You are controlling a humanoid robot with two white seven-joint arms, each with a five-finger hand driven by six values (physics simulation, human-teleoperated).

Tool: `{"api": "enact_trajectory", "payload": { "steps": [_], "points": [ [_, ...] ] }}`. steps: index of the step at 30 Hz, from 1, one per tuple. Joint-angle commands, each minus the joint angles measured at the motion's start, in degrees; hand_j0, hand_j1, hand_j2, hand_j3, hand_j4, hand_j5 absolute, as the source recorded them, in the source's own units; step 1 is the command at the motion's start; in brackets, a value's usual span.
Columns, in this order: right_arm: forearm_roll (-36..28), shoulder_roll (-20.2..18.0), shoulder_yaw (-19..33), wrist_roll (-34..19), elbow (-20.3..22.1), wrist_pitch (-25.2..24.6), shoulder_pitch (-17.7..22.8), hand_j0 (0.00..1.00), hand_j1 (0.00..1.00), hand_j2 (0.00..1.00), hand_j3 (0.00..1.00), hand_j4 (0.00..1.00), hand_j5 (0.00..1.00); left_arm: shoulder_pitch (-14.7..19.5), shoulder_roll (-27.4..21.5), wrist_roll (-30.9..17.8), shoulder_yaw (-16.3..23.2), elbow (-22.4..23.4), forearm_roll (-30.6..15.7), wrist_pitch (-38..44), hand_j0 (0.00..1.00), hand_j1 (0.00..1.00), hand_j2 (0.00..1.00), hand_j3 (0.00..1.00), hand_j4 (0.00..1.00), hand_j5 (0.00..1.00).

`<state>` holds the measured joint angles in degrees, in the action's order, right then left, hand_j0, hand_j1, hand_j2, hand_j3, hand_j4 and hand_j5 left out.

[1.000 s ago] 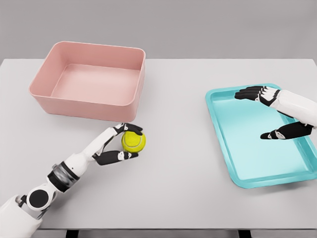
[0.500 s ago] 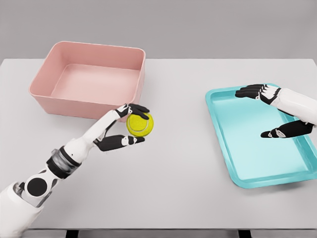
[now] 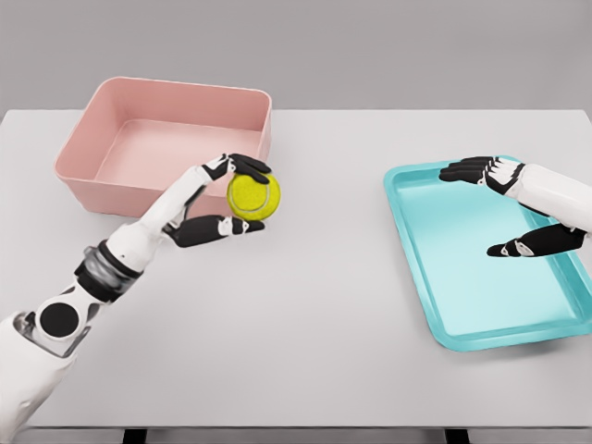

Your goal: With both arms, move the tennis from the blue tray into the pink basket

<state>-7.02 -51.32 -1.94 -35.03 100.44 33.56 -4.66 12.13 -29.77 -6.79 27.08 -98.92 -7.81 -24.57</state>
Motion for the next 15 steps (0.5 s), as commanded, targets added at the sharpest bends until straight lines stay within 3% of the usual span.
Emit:
{"api": "enact_trajectory", "payload": {
  "steps": [1, 11, 15],
  "points": [
    [-0.4, 0.0, 0.0, 0.0, 0.0, -0.2, 0.0, 1.00, 1.00, 1.00, 1.00, 1.00, 1.00, 0.2, 0.0, 0.0, -1.0, 0.2, -0.6, 0.4, 0.55, 0.55, 0.55, 0.55, 0.55, 0.55],
    [-0.4, -0.1, 0.0, 0.0, 0.0, -0.2, -0.1, 1.00, 1.00, 1.00, 1.00, 1.00, 1.00, 3.0, 0.1, 0.1, -2.8, 1.0, -1.3, 2.6, 0.54, 0.54, 0.54, 0.54, 0.54, 0.54],
    [-0.4, 0.0, 0.0, 0.0, 0.0, -0.2, -0.1, 1.00, 1.00, 1.00, 1.00, 1.00, 1.00, 4.9, 0.4, 0.0, -2.7, 3.7, -1.8, 3.6, 0.54, 0.54, 0.54, 0.54, 0.54, 0.54]
  ]
}}
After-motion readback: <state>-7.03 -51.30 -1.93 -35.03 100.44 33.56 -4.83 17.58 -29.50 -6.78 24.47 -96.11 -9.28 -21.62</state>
